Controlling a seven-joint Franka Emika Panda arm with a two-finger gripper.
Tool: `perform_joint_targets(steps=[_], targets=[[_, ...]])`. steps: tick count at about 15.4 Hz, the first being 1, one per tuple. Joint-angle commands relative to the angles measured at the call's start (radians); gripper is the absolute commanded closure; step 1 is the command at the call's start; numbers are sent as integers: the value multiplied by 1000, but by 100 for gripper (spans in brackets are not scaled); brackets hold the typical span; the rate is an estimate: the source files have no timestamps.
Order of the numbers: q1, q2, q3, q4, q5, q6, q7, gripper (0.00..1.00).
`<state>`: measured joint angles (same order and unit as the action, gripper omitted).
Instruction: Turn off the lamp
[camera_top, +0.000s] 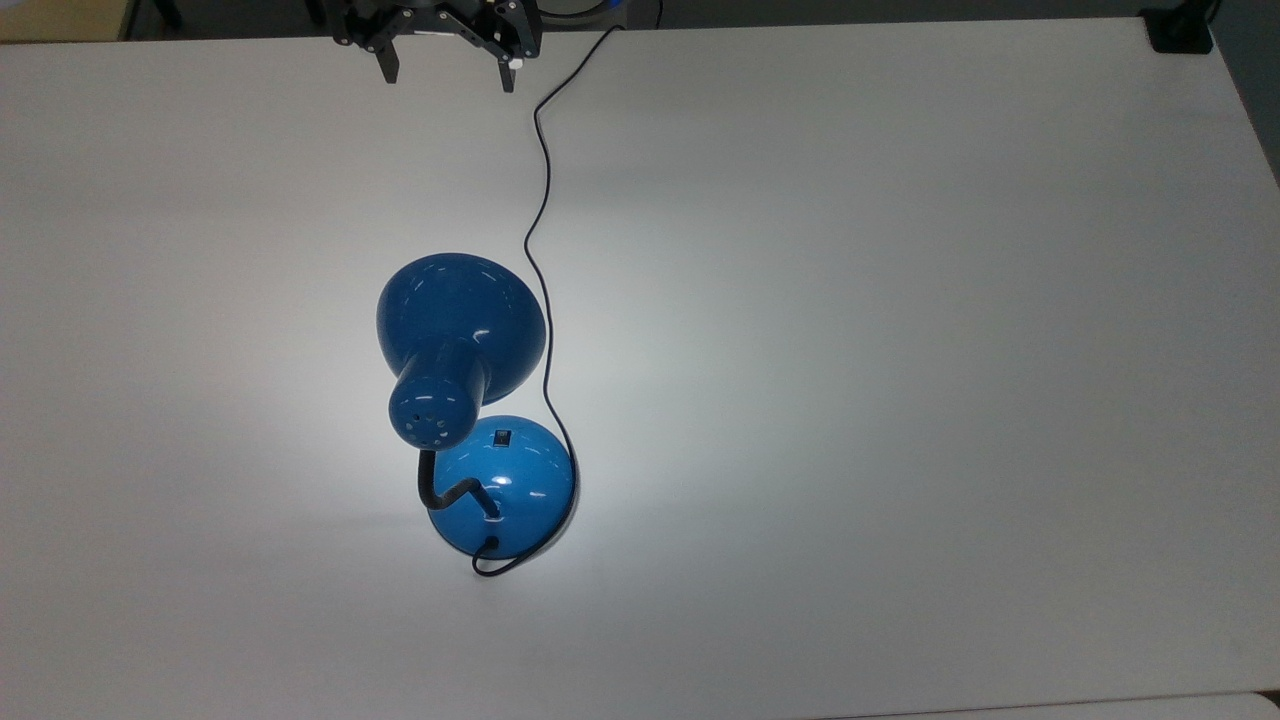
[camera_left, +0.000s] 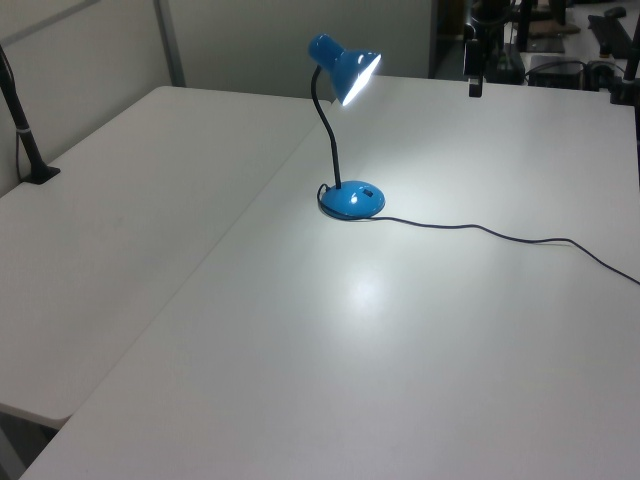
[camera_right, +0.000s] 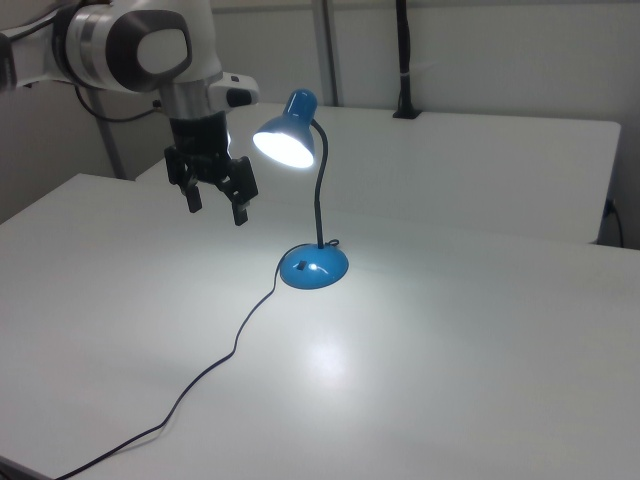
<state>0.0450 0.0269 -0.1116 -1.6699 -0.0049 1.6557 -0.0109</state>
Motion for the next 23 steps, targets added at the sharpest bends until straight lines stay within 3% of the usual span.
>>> perform_joint_targets(steps=[1,11,12,15,16,23], targets=[[-1,5,-8,27,0,-39,12,0],[1,13,-17,25,0,-31,2,0],[1,15,-17,25,0,-30,-4,12],[1,19,-17,24,3,-28,-153,81],[1,22,-17,22,9,-27,-182,99],[1,91,-17,-27,23,192,-228,100]])
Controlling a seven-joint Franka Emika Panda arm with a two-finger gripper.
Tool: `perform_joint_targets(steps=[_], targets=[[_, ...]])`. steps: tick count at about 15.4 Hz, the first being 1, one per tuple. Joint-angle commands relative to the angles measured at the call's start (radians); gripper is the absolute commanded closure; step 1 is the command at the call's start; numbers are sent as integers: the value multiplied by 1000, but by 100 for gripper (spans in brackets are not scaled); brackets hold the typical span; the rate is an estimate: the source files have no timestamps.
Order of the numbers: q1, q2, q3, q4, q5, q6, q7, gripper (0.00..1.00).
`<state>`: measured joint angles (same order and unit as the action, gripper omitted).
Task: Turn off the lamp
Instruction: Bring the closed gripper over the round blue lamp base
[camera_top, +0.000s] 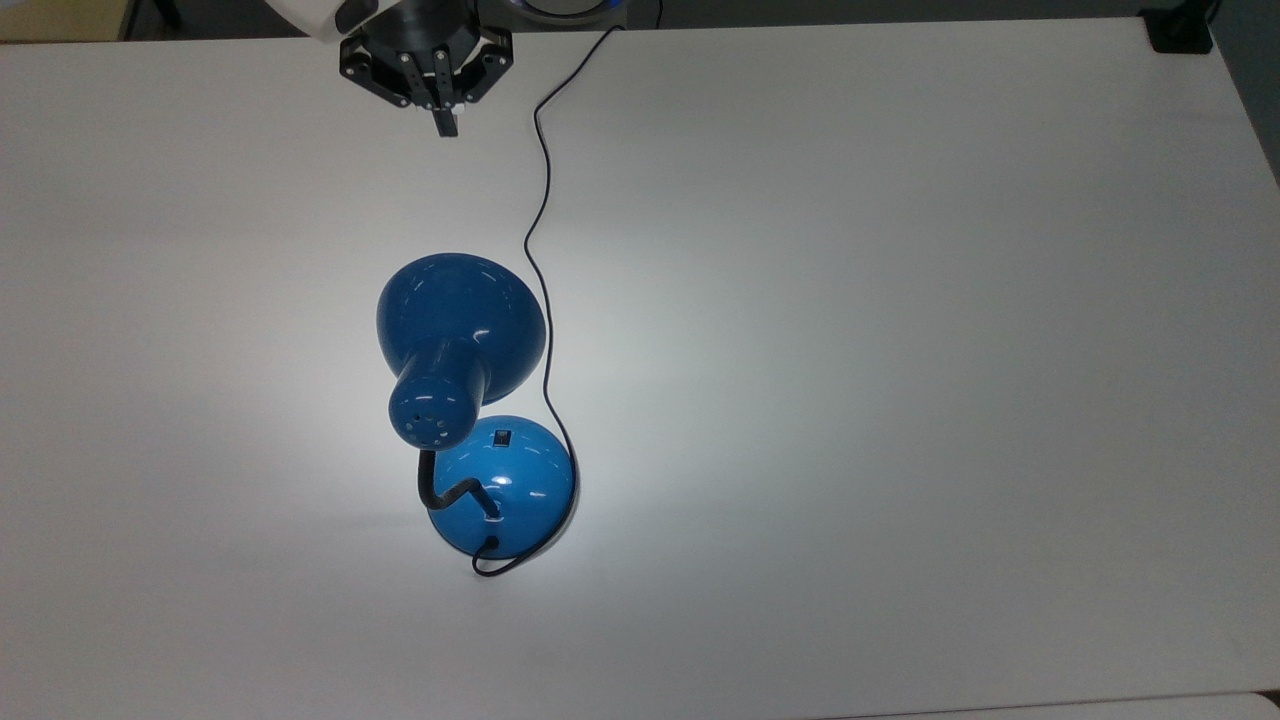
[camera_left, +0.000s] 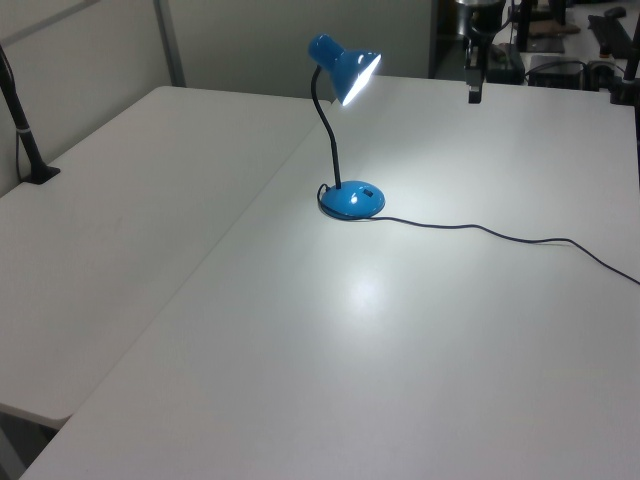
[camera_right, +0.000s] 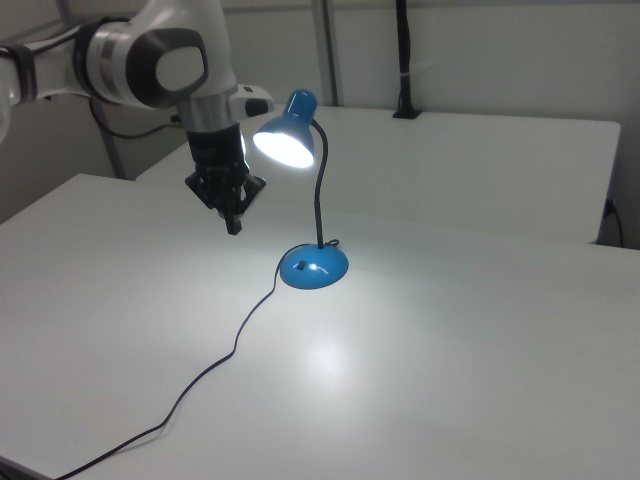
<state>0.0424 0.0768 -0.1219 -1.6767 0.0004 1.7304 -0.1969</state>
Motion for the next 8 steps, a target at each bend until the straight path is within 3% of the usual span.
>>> perform_joint_targets(steps=[1,8], targets=[[5,64,-8,-27,18,164,-42,100],[28,216,-8,-46,17,498,28,100]])
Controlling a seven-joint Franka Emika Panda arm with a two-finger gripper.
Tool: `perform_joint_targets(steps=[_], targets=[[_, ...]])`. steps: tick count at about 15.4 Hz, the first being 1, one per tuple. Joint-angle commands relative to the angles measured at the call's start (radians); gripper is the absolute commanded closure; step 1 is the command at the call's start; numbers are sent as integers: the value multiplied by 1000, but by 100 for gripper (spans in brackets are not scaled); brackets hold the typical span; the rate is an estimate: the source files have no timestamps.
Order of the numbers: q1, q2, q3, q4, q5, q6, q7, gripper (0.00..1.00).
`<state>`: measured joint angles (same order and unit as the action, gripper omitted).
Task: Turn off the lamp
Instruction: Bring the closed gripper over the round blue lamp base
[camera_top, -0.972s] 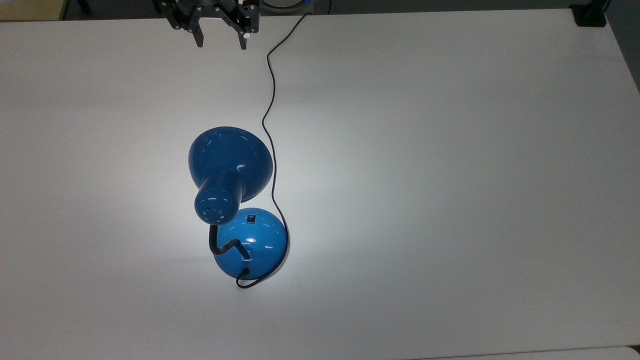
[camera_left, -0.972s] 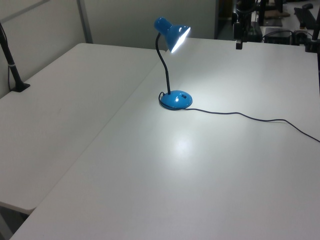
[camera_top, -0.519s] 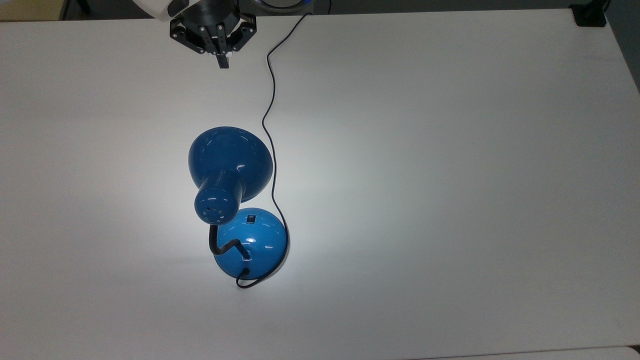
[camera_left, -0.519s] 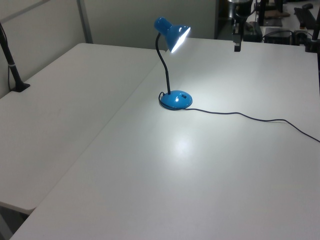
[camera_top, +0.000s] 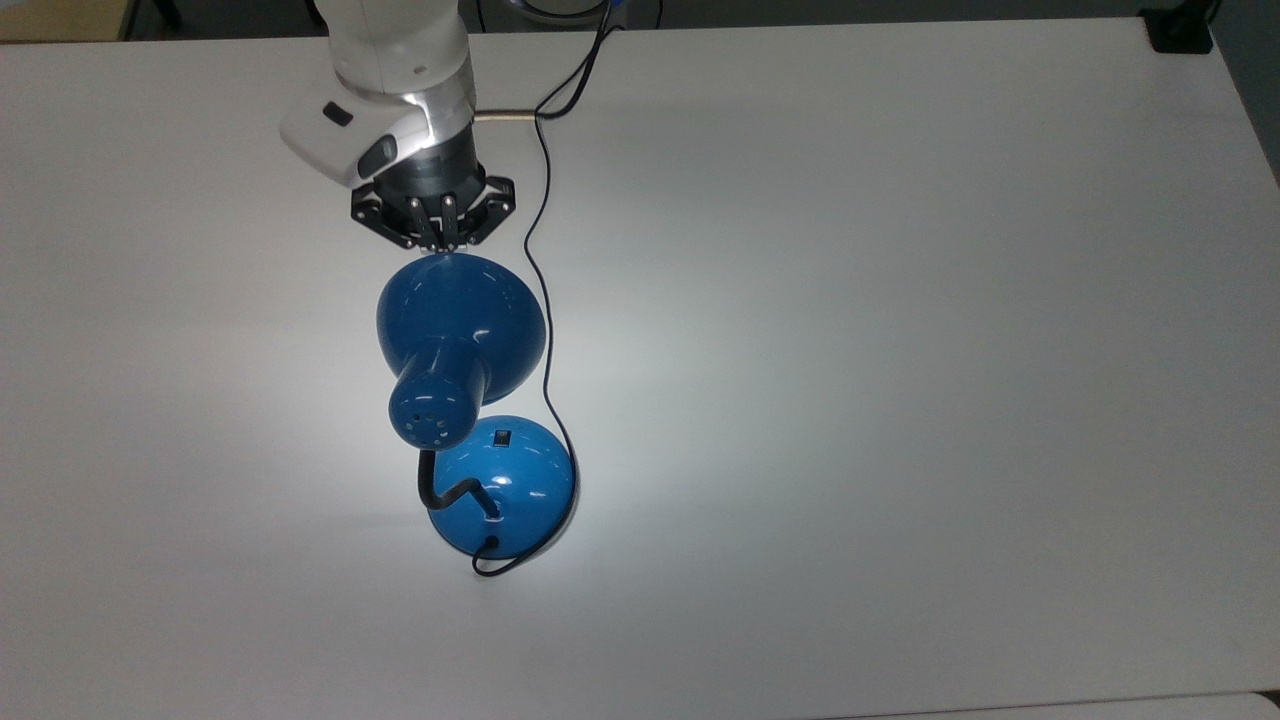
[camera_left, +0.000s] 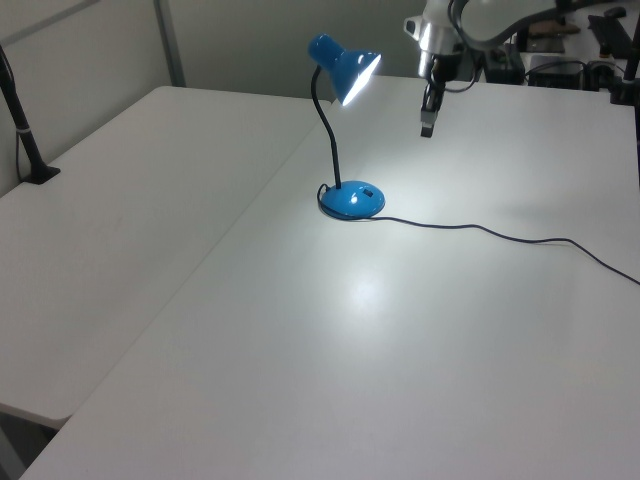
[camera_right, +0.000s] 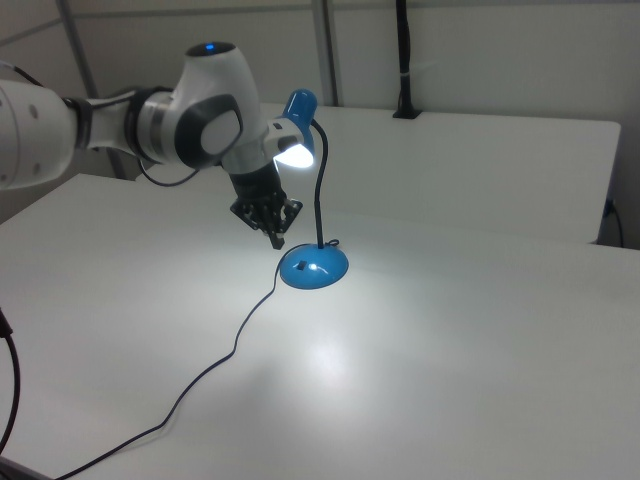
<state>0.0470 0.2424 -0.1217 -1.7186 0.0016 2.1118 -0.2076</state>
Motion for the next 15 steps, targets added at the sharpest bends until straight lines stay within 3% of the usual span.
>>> perform_joint_targets(steps=[1,8,15], targets=[[28,75,-9,-1,15,158,53,100],[56,190,-9,4,11,367,80,100],[74,276,-10,66,1,399,117,100]])
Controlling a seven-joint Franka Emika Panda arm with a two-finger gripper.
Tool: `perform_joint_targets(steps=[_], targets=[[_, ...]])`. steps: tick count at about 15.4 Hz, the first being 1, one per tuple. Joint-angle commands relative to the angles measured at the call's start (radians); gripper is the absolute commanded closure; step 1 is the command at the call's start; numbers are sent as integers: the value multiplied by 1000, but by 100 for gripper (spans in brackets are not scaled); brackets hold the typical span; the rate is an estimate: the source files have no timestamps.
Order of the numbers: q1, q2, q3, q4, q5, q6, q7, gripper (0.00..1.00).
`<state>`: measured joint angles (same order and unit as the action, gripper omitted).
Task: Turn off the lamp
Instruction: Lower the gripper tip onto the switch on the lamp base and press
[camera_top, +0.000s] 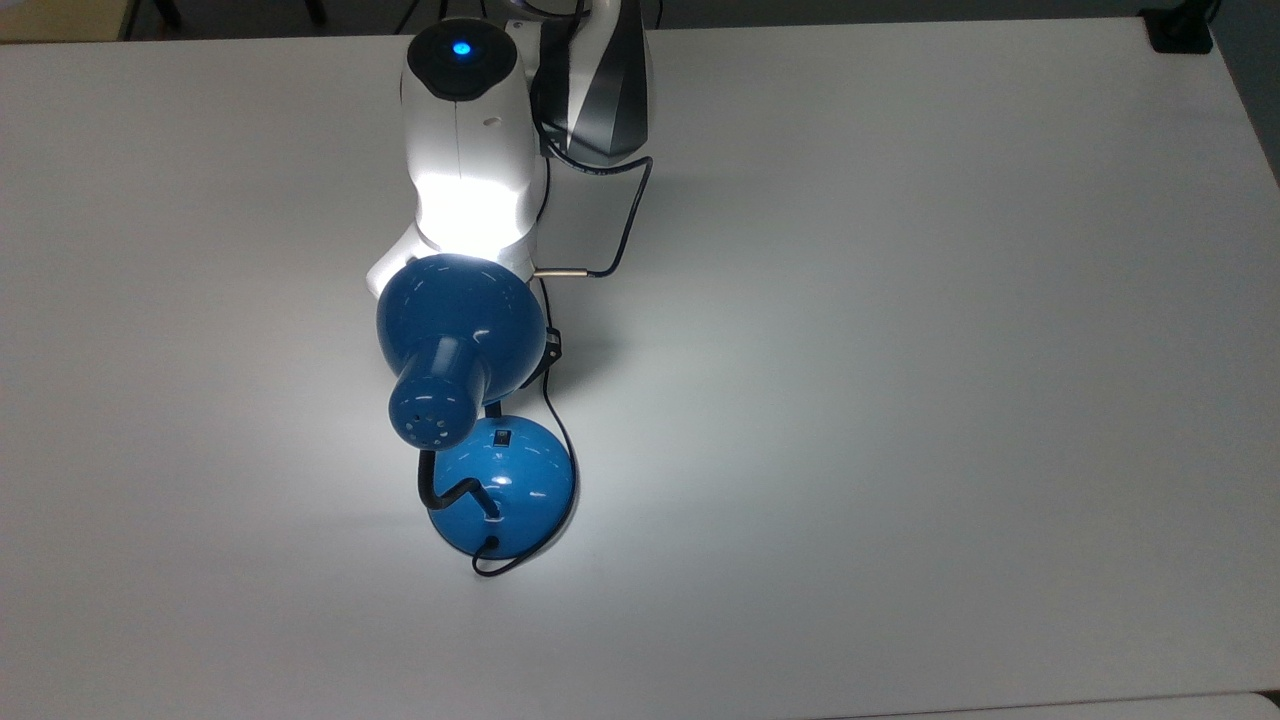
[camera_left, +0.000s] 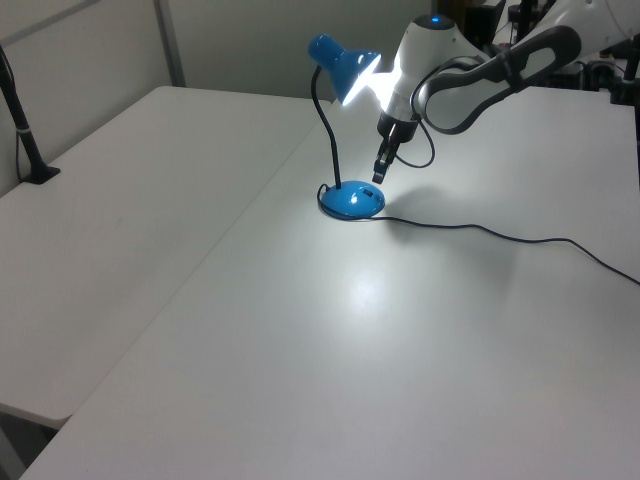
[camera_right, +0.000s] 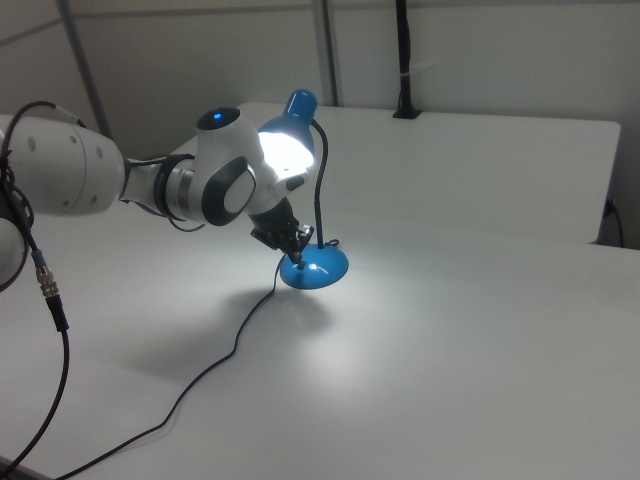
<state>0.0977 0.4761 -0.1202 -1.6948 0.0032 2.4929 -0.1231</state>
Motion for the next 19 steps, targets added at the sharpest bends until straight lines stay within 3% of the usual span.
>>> perform_joint_targets(steps=[1,19], targets=[[23,44,-12,43,-2,18,31,100],[36,81,-12,33,-29,21,33,100]])
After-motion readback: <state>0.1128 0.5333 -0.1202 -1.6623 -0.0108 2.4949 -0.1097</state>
